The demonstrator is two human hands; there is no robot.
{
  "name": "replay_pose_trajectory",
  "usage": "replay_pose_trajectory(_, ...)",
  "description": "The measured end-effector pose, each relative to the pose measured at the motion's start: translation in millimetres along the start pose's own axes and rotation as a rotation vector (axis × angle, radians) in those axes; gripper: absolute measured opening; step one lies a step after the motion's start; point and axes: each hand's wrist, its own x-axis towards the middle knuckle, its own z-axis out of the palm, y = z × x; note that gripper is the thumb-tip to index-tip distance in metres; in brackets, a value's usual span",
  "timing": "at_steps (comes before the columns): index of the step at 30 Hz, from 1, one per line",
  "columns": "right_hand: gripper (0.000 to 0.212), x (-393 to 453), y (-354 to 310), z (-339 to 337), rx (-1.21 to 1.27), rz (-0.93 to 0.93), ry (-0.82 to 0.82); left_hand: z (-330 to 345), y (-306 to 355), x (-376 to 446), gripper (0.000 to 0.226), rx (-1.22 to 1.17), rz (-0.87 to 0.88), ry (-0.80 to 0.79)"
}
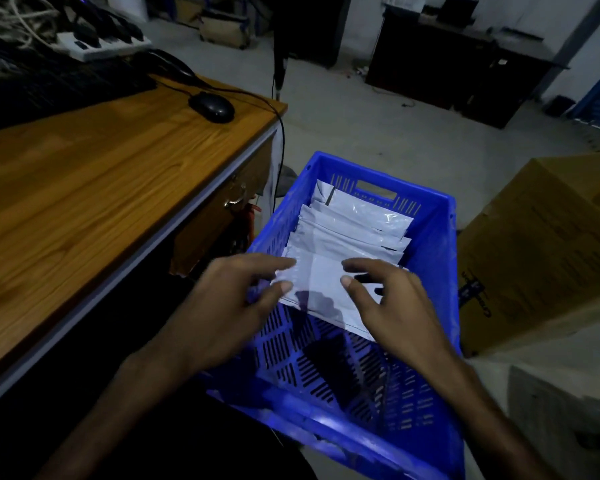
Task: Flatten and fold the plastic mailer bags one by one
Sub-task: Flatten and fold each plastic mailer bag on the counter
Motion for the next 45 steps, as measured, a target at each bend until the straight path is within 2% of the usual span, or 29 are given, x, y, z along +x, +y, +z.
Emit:
replay_pose_trajectory(3, 0.021, -7.7, -38.2, 6.8, 0.254, -0.093, 0.104, -39.2, 7.7, -26.9, 0.031, -0.021, 0.003, 0.159)
replay_pose_trajectory(8, 0.022, -18.1, -115.0, 39.9, 0.407, -0.340, -0.003, -94.5, -1.4, -90.9, 0.034, 0.078, -0.086, 0.404)
replay_pose_trajectory(11, 0.023, -26.9, -162.2, 73.7, 0.493, -0.483, -0.129, -125.3, -8.4, -146.1, 0.026, 0.090, -0.179, 0.544)
replay_pose_trajectory(14, 0.024, -42.1, -211.1, 113.5, 0.553, -0.638, -0.285, -156.8, -7.7, -215.1, 0.029, 0.269, -0.267, 0.687)
replay_pose_trajectory(20, 0.024, -99.3, -322.2, 200.8, 0.604, -0.954, -0.571, -189.9, 9.4, -370.2, 0.023, 0.407, -0.519, 1.071)
replay_pose_trajectory(25, 0.027, -153.6, -411.6, 254.9, 0.605, -1.203, -0.770, -213.4, 18.9, -474.8, 0.025, 0.581, -0.702, 1.258)
replay_pose_trajectory(29, 0.027, -195.7, -474.9, 295.6, 0.637, -1.301, -0.853, -240.4, 16.9, -517.0, 0.026, 0.667, -0.741, 1.345)
replay_pose_trajectory(32, 0.027, -222.2, -515.2, 328.7, 0.682, -1.304, -0.909, -265.5, 3.9, -536.4, 0.025, 0.686, -0.807, 1.404)
replay_pose_trajectory(34, 0.026, -236.1, -538.5, 350.5, 0.696, -1.293, -0.940, -284.3, -7.2, -551.7, 0.025, 0.803, -0.879, 1.414)
replay_pose_trajectory(36, 0.026, -248.3, -558.9, 371.7, 0.694, -1.279, -0.971, -304.0, -16.8, -568.6, 0.032, 0.970, -0.958, 1.367)
replay_pose_trajectory(40, 0.027, -272.9, -591.6, 408.1, 0.701, -1.258, -0.955, -339.9, -34.4, -593.2, 0.036, 1.363, -1.206, 1.123)
replay_pose_trajectory(42, 0.027, -285.7, -606.5, 420.8, 0.722, -1.242, -0.956, -353.0, -42.3, -599.4, 0.038, 1.429, -1.283, 1.052)
replay_pose_trajectory(45, 0.029, -301.2, -626.4, 435.1, 0.753, -1.229, -0.962, -368.9, -52.0, -606.3, 0.042, 1.462, -1.369, 1.086)
